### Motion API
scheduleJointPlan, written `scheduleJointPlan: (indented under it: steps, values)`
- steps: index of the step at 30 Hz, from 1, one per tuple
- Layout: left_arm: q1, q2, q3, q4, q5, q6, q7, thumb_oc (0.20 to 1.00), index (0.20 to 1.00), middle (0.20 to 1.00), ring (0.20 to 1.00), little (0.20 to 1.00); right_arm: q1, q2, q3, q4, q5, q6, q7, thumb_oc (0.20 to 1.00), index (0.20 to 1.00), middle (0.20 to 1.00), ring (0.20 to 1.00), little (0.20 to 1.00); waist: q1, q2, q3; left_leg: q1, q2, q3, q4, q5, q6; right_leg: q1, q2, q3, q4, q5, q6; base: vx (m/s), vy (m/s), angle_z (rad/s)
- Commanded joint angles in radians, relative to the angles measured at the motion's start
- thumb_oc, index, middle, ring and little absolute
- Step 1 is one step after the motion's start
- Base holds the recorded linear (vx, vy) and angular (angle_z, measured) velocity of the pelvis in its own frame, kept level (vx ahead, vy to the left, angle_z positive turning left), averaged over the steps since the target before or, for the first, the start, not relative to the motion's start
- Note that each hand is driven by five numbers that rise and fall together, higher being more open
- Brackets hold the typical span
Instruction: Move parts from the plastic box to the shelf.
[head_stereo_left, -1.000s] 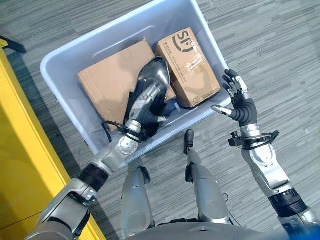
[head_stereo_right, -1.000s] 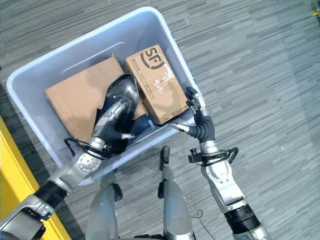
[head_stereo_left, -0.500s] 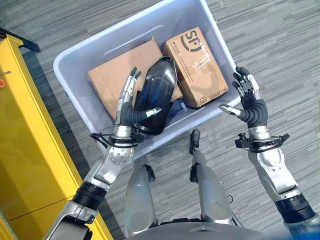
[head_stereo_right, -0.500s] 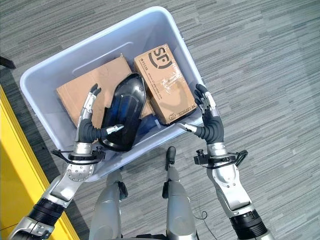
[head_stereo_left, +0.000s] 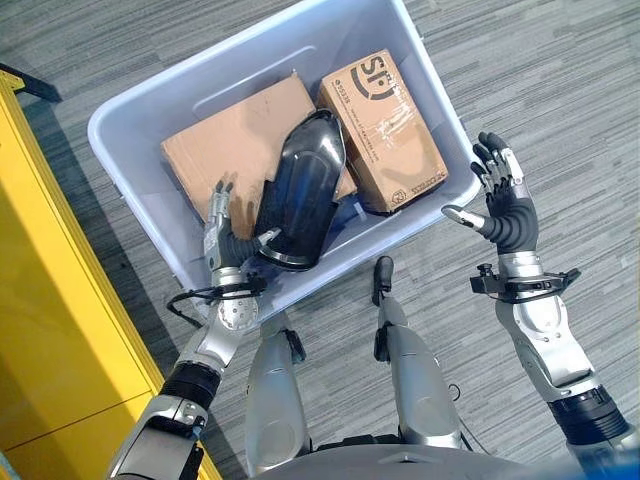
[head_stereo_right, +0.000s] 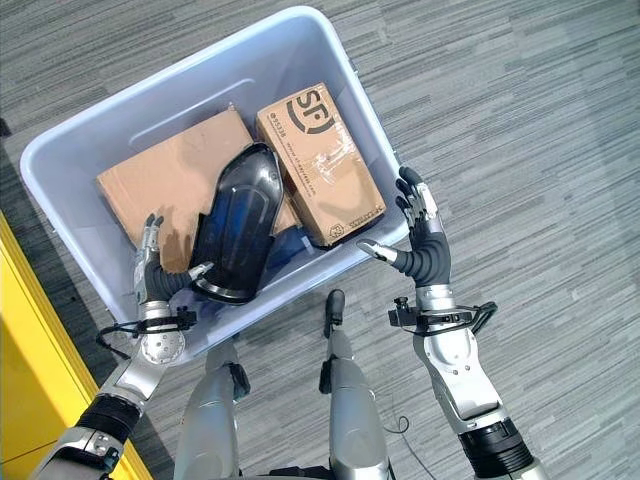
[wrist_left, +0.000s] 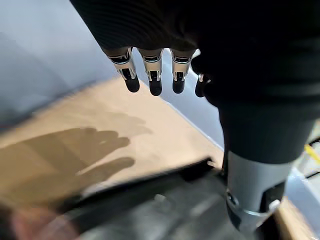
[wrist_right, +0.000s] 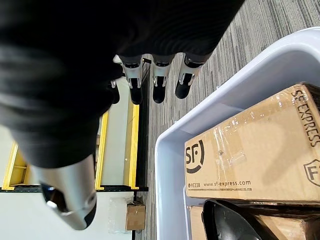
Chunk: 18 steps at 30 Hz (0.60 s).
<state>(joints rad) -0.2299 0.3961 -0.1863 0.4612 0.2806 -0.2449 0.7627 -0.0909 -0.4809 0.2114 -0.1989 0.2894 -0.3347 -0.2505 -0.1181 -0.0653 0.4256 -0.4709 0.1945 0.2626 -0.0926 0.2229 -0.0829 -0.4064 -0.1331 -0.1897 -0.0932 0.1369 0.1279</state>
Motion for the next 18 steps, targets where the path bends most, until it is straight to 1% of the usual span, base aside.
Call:
scheduleJointPlan:
  steps: [1,4,6,12,13,16,17,18]
  values:
    - [-0.031,0.044,0.050,0.031,-0.009,-0.007,0.069,1.000,1.000,1.000,1.000,1.000,-0.031,0.009,-0.028,-0.028,-0.015,-0.070,-0.017,1.000,1.000,1.000,1.000,1.000,0.001,-0.066,-0.015,0.068,0.075,0.013,0.005,-0.005,-0.107,-0.039,-0.027,0.031,0.006,0.060,0.072,0.00,0.000,0.00]
    - [-0.045,0.044,0.058,0.050,-0.021,0.001,0.101,1.000,1.000,1.000,1.000,1.000,-0.034,0.005,-0.021,-0.036,-0.012,-0.072,-0.019,1.000,1.000,1.000,1.000,1.000,-0.005,-0.067,-0.012,0.062,0.074,0.016,0.005,-0.003,-0.107,-0.045,-0.027,0.031,0.006,0.062,0.072,0.00,0.000,0.00]
    - [-0.048,0.043,0.055,0.050,-0.018,0.004,0.104,1.000,1.000,1.000,1.000,1.000,-0.035,0.005,-0.017,-0.036,-0.012,-0.072,-0.021,1.000,1.000,1.000,1.000,1.000,-0.006,-0.066,-0.012,0.061,0.074,0.016,0.005,-0.003,-0.107,-0.046,-0.027,0.031,0.006,0.062,0.071,0.00,0.000,0.00]
    - [-0.098,0.026,-0.001,0.112,-0.004,0.024,0.114,1.000,1.000,1.000,1.000,1.000,-0.037,-0.004,-0.008,-0.044,-0.012,-0.074,-0.035,1.000,1.000,1.000,1.000,1.000,-0.015,-0.059,0.005,0.060,0.065,0.007,0.005,-0.003,-0.103,-0.043,-0.035,0.029,0.006,0.060,0.064,0.00,0.000,0.00]
    - [-0.118,0.017,-0.021,0.136,-0.015,0.030,0.119,1.000,1.000,1.000,1.000,1.000,-0.041,-0.010,0.003,-0.048,-0.011,-0.074,-0.042,1.000,1.000,1.000,1.000,1.000,-0.021,-0.057,0.021,0.063,0.059,0.009,0.005,-0.006,-0.097,-0.039,-0.039,0.031,0.006,0.061,0.059,0.00,0.000,0.00]
    - [-0.135,0.013,-0.031,0.148,-0.019,0.035,0.122,1.000,1.000,1.000,1.000,1.000,-0.048,-0.019,0.010,-0.051,-0.010,-0.073,-0.044,1.000,1.000,1.000,1.000,1.000,-0.024,-0.053,0.039,0.065,0.055,0.013,0.005,-0.007,-0.092,-0.045,-0.042,0.030,0.011,0.062,0.054,-0.02,0.007,0.00]
    - [-0.160,0.006,-0.041,0.166,-0.029,0.043,0.132,1.000,1.000,1.000,1.000,1.000,-0.064,-0.026,0.023,-0.053,-0.012,-0.071,-0.050,1.000,1.000,1.000,1.000,1.000,-0.028,-0.053,0.062,0.063,0.051,0.019,0.005,-0.006,-0.083,-0.076,-0.043,0.038,0.052,0.055,0.048,-0.06,0.022,0.00]
    - [-0.161,0.006,-0.041,0.167,-0.029,0.042,0.132,1.000,1.000,1.000,1.000,1.000,-0.064,-0.026,0.023,-0.053,-0.012,-0.071,-0.050,1.000,1.000,1.000,1.000,1.000,-0.027,-0.053,0.061,0.062,0.051,0.020,0.005,-0.005,-0.083,-0.079,-0.044,0.039,0.055,0.054,0.048,-0.08,0.031,-0.01]
